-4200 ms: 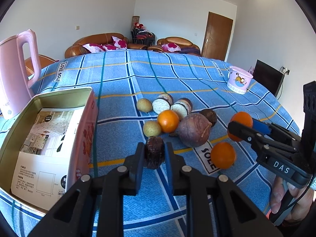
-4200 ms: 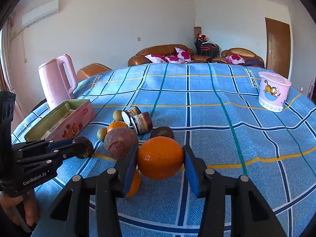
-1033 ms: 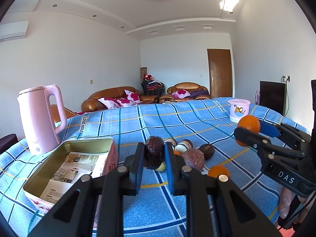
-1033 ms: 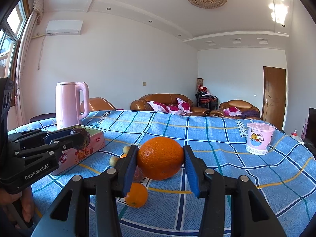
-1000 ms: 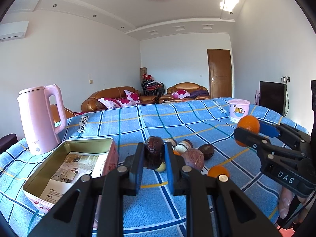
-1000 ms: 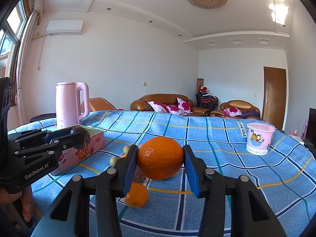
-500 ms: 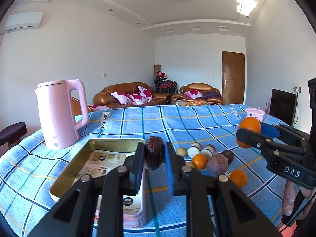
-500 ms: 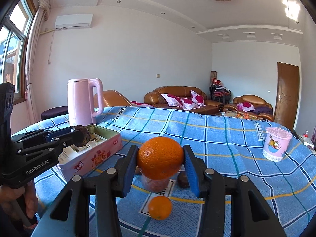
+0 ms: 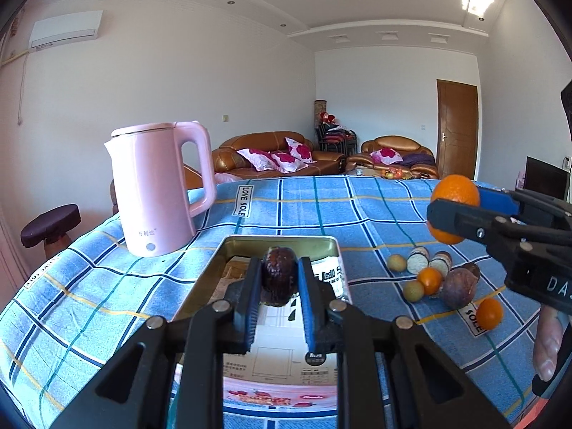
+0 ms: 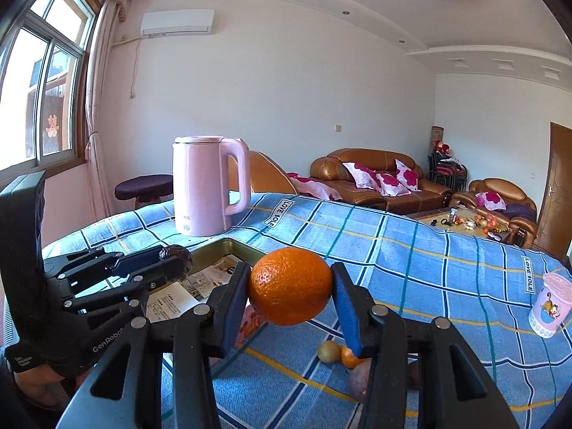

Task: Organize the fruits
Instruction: 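Lower the dark brown fruit into the tin with left tool while right tool releases orange there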

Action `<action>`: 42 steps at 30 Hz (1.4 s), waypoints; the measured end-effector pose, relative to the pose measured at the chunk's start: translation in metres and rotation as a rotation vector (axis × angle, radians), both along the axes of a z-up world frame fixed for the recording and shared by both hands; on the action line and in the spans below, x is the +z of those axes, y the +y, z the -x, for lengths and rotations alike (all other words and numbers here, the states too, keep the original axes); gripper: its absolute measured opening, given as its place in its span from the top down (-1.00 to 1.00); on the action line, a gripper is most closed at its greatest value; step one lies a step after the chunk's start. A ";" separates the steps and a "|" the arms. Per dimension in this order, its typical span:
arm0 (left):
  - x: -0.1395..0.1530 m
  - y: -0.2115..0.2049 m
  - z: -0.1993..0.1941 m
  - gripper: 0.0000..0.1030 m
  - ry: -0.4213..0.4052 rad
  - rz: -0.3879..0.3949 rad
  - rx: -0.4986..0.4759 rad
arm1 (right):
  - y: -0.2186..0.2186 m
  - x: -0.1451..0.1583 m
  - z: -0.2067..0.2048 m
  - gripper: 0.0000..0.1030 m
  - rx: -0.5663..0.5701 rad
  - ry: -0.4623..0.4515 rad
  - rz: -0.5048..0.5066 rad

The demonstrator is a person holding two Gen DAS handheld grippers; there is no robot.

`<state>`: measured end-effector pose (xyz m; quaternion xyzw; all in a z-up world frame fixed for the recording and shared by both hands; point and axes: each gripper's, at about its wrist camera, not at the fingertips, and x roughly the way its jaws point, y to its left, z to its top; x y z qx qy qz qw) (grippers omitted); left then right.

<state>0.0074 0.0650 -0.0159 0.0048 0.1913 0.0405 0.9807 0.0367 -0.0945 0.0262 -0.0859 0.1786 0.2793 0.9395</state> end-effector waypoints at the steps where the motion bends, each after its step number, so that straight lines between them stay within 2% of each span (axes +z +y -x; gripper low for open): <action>1: 0.000 0.002 0.000 0.59 0.005 0.001 0.008 | 0.005 0.000 -0.002 0.07 0.008 0.006 0.002; 9: -0.004 0.039 -0.012 0.59 0.059 0.036 0.063 | 0.041 -0.009 -0.019 0.07 0.068 0.050 0.038; 16: -0.016 0.057 -0.025 0.59 0.121 0.060 0.075 | 0.069 -0.029 -0.032 0.07 0.101 0.091 0.083; 27: -0.029 0.057 -0.039 0.59 0.185 0.053 0.062 | 0.100 -0.064 -0.049 0.06 0.122 0.169 0.145; 42: -0.036 0.055 -0.047 0.59 0.234 0.050 0.057 | 0.103 -0.070 -0.059 0.06 0.112 0.237 0.160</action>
